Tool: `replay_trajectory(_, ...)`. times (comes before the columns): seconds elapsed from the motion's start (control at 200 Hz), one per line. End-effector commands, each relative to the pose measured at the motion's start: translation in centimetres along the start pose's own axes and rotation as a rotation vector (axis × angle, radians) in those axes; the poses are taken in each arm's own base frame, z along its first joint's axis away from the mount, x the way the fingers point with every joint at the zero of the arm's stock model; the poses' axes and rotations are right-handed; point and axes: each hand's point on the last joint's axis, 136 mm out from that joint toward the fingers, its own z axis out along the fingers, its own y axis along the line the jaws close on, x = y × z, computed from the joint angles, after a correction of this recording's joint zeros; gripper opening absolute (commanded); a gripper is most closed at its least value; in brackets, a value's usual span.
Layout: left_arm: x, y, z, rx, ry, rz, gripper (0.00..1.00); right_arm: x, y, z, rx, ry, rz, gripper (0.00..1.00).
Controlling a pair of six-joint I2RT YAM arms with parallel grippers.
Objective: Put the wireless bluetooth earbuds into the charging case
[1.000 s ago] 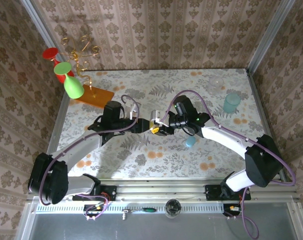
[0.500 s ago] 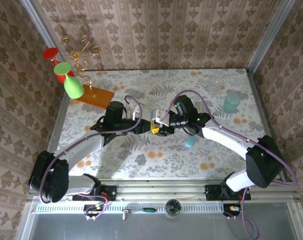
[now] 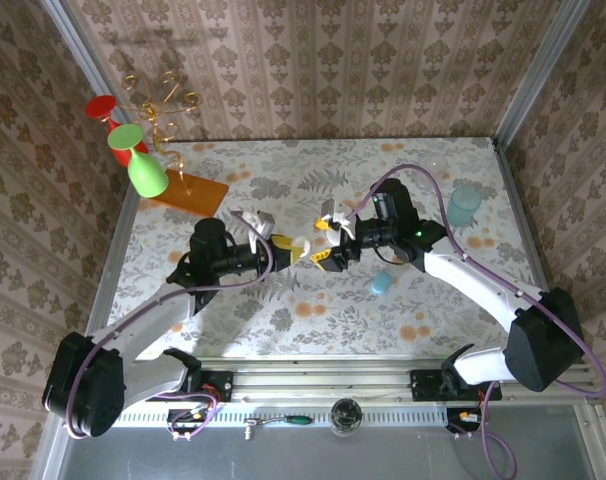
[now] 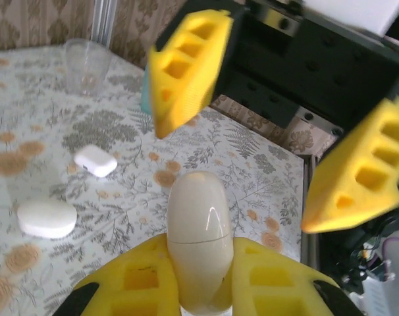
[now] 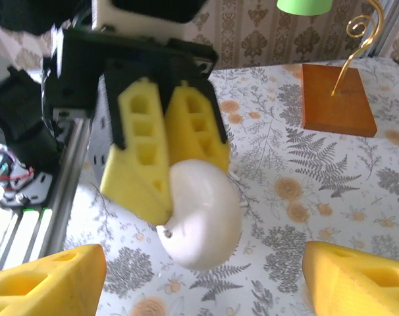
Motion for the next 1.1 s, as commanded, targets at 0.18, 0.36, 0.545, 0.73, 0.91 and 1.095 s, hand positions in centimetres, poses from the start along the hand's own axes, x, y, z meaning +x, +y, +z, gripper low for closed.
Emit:
replay_trajectory(0.18,-1.0,-3.2,-0.1,0.121,-0.066,0.276,0.1,-2.0,-2.6,0.9,0.054,-0.018,0.208,0.76)
replay_trajectory(0.36,-1.5,-2.8,0.0,0.1,-0.095,0.256,0.1,-2.0,-0.8,0.8,-0.038,-0.023,0.13,0.78)
replay_trajectory(0.545,-1.5,-2.8,0.1,0.121,-0.11,0.236,0.1,-0.9,-0.7,1.3,-0.057,0.015,0.128,0.78)
replay_trajectory(0.73,-1.4,-3.0,-0.3,0.152,-0.132,0.245,0.1,-1.7,-3.6,0.7,0.062,-0.014,0.23,0.74)
replay_trajectory(0.91,0.1,-2.8,-0.7,0.148,-0.135,0.35,0.1,-3.1,-7.0,-0.9,0.186,-0.061,0.404,0.65)
replay_trajectory(1.095,0.2,-1.0,-1.6,0.084,-0.169,0.349,0.1,-3.5,-7.7,-1.7,0.247,-0.08,0.47,0.64)
